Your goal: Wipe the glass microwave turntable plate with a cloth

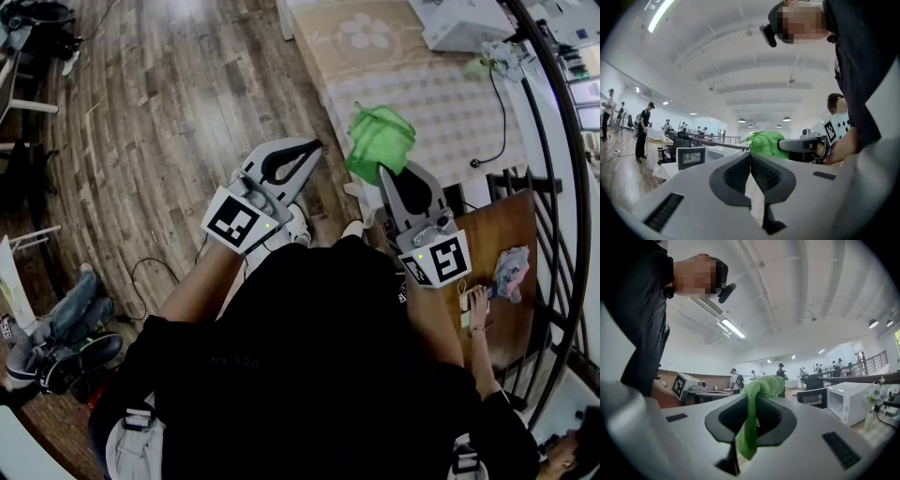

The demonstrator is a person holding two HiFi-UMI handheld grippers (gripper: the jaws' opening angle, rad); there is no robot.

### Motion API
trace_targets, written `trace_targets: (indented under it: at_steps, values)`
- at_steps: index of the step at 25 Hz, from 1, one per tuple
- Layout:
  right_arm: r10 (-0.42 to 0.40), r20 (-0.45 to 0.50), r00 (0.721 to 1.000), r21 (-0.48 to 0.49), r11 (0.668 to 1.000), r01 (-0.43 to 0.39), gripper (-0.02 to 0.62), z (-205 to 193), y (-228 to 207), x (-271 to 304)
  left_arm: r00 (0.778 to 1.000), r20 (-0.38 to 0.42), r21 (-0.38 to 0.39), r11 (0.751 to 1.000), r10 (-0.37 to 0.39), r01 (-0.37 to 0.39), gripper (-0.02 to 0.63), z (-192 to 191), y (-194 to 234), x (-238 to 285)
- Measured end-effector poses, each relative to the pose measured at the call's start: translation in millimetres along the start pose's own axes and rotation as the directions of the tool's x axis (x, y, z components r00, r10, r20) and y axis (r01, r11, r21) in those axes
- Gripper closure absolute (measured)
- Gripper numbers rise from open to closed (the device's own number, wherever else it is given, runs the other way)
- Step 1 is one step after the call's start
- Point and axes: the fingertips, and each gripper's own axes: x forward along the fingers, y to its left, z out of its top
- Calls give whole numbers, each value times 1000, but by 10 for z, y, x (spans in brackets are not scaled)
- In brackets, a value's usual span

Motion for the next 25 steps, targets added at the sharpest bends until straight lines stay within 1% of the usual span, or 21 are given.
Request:
trace_targets:
  at_steps: [4, 9, 14, 18, 21, 25]
  values:
    - [-25, 7, 1000, -9, 1000, 25, 545, 62, 20, -160, 1000, 19, -4, 1000, 1, 0, 585, 73, -147, 8]
    - [9, 20, 1000, -28, 1000, -8, 545, 98, 70, -229, 999, 26, -4, 999, 36, -36, 584, 128, -314, -60]
    - [27, 17, 999, -16, 999, -27, 545, 55, 167, -273, 998, 29, 7, 998, 63, -63, 584, 160, -438, -213]
    - [36, 16, 999, -10, 999, -36, 545, 67, 184, -262, 996, 22, 2, 997, 82, -82, 584, 154, -416, -276]
    - [56, 11, 998, -22, 998, -56, 541, 74, 244, -231, 995, 30, -2, 995, 96, -96, 584, 165, -375, -326]
    - [56, 12, 998, -31, 998, -56, 540, 50, 272, -146, 994, 51, -16, 995, 98, -97, 584, 165, -285, -347]
